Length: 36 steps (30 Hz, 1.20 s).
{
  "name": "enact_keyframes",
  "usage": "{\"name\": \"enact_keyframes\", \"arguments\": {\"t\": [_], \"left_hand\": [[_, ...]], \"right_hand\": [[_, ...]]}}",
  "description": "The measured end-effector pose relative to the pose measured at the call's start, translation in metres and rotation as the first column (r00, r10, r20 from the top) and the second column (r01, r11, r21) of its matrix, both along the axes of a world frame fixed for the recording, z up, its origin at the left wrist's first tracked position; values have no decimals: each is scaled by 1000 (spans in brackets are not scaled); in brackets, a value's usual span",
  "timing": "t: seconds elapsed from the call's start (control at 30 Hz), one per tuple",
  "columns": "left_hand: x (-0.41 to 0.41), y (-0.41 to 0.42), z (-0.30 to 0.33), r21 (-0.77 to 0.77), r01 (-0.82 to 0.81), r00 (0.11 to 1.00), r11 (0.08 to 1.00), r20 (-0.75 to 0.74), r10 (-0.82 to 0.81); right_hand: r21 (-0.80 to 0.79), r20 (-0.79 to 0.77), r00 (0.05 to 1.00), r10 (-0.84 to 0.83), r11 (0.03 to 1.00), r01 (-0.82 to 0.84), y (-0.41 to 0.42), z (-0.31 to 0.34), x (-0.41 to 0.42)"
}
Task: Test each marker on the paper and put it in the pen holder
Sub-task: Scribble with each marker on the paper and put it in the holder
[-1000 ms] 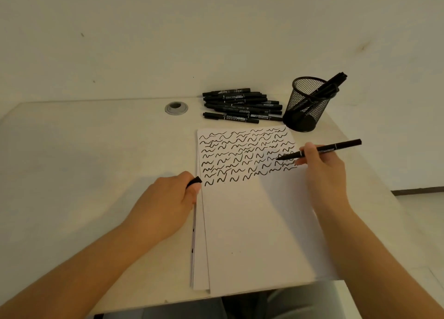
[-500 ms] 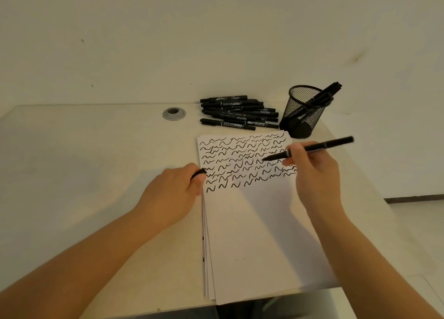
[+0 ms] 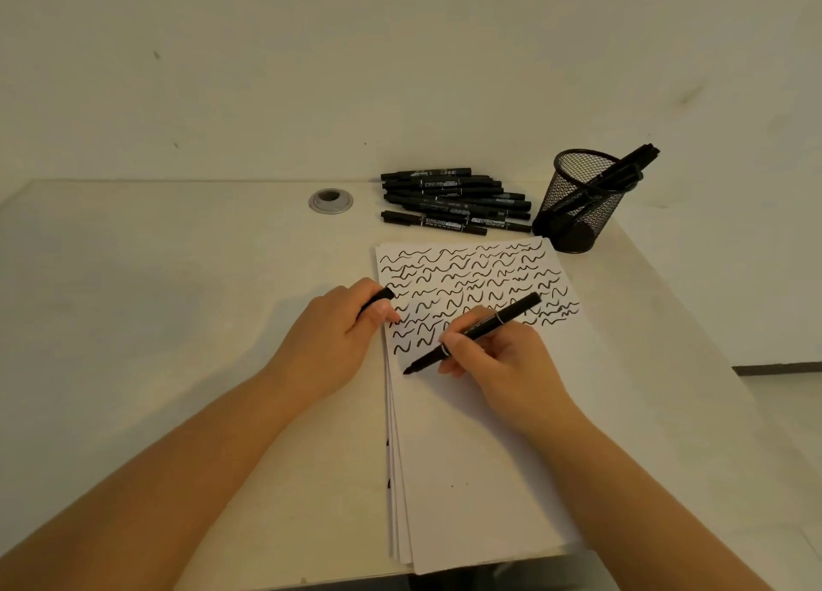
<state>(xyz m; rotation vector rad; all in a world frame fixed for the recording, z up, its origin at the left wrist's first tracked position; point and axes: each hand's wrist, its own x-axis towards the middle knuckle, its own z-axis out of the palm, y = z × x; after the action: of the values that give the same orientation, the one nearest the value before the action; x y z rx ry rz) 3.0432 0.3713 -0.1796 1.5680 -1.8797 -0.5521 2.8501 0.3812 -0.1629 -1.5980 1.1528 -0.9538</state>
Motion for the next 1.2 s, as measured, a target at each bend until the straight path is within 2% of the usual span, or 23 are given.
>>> {"name": "enact_keyframes", "arguments": {"t": [0.23, 0.33, 0.4, 0.57, 0.63, 0.9, 1.2], "left_hand": [[-1, 2, 0, -11, 8, 999, 1000, -43, -9], [-1, 2, 1, -24, 12, 998, 1000, -65, -13], [-2, 3, 2, -38, 15, 998, 999, -60, -17], [-9, 7, 3, -59, 71, 996, 996, -46, -74], [-11, 9, 5, -61, 96, 995, 994, -30, -98], [-15, 14, 9, -80, 146, 988, 986, -30, -149], [-24, 21, 11, -69, 177, 982, 982, -45, -181]], "right_hand": [[-48, -33, 988, -153, 987, 152, -3, -4, -9], [-106, 70, 960, -273, 954, 279, -7, -2, -16], [-95, 146, 947, -285, 949, 300, -8, -1, -19], [93, 397, 897, -195, 981, 172, -8, 1, -20], [125, 449, 878, -164, 985, 120, -9, 0, -20], [112, 401, 903, -154, 987, 119, -6, 0, -16], [34, 342, 939, -38, 999, 28, -2, -1, -11]]}}
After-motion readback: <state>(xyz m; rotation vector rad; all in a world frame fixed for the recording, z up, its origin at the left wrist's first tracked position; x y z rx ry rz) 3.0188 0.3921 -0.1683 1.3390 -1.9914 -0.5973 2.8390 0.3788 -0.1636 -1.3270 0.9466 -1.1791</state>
